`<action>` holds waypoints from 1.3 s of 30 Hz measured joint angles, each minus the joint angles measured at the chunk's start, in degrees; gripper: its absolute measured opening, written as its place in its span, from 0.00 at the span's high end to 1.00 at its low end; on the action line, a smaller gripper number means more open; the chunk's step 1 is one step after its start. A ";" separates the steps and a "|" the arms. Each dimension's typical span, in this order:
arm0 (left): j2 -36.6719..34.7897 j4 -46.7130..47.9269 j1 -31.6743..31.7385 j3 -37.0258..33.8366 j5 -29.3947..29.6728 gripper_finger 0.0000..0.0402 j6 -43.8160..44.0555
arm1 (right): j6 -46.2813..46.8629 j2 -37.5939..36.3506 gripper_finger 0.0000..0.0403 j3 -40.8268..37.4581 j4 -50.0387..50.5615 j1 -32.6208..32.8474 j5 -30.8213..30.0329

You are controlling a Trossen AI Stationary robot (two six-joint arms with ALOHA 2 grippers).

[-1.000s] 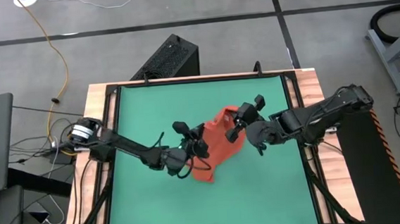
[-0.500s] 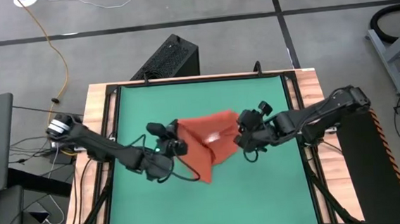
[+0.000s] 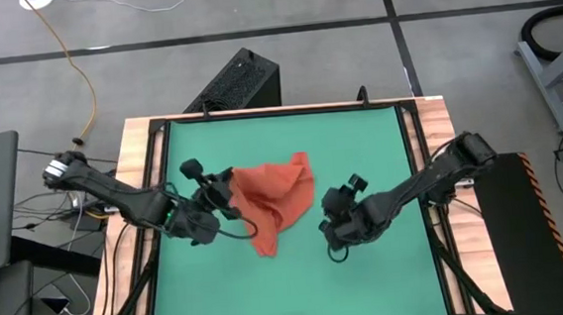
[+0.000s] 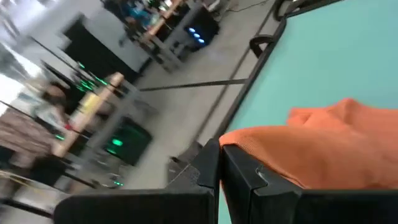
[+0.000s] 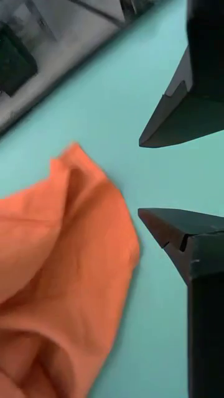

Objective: Roll towel
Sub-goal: Roll the orange towel

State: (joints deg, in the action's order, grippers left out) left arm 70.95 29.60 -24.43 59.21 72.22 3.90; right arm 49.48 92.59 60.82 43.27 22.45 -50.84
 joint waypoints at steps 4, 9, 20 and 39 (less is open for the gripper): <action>-4.12 4.33 -0.12 -0.01 -1.94 1.00 7.16 | 6.20 1.82 0.53 -6.17 -12.19 -1.63 0.04; -8.23 4.44 -0.26 0.02 -5.62 1.00 8.43 | 10.28 2.41 0.53 -10.44 -21.21 -6.90 0.93; -11.55 4.39 -0.26 0.00 -6.01 1.00 5.80 | -39.78 2.39 0.53 -13.01 -48.54 -20.77 24.67; -11.51 4.18 -0.22 -0.01 -4.35 1.00 4.26 | -64.97 8.79 0.53 -11.78 -63.78 -20.85 24.88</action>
State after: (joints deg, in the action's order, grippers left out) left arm 59.44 33.78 -24.64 59.20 67.88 8.16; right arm -15.49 101.38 49.04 -20.51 1.61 -25.96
